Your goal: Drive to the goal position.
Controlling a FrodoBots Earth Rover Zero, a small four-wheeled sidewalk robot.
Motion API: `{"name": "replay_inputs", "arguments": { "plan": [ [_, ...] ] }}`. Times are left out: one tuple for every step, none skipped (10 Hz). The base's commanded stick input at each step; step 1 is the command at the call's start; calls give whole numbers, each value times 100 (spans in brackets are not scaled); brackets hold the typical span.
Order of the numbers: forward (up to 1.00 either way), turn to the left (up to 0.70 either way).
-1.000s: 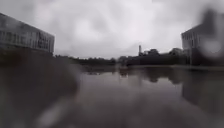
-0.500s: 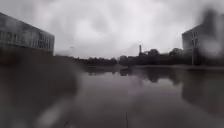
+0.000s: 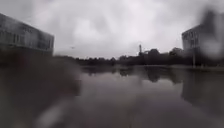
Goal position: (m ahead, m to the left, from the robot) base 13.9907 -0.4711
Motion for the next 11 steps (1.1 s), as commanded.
{"name": "replay_inputs", "arguments": {
  "plan": [
    [70, 0],
    [70, 0],
    [70, 0],
    [70, 0],
    [70, 0],
    [70, 0],
    [70, 0],
    [70, 0],
    [70, 0],
    [70, 0],
    [70, 0]
  ]
}}
